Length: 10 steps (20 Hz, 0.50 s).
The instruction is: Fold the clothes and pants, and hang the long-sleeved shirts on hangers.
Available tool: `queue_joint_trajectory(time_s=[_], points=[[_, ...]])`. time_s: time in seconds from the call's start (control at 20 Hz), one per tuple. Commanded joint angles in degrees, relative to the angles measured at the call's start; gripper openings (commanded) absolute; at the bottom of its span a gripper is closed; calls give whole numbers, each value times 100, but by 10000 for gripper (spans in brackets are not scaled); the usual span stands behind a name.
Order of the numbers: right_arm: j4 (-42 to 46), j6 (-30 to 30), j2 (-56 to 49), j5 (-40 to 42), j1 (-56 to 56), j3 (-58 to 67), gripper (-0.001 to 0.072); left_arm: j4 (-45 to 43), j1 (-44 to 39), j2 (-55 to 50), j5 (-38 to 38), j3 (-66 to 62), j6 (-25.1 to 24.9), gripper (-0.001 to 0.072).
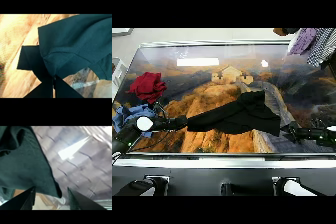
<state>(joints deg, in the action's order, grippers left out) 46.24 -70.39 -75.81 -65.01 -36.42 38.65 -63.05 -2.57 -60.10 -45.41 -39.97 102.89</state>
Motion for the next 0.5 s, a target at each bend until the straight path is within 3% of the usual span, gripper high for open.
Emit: queue_joint_trajectory(time_s=[0.0,0.3,0.45], points=[[-210,214,-81,170,-2,-195,474,-2,0,-2,-2,2,2,19],[-732,522,-267,197,24,-391,469,-2,0,-4,2,2,2,19],[-719,551,-271,369,570,-389,306,-2,0,-4,0,2,4,19]])
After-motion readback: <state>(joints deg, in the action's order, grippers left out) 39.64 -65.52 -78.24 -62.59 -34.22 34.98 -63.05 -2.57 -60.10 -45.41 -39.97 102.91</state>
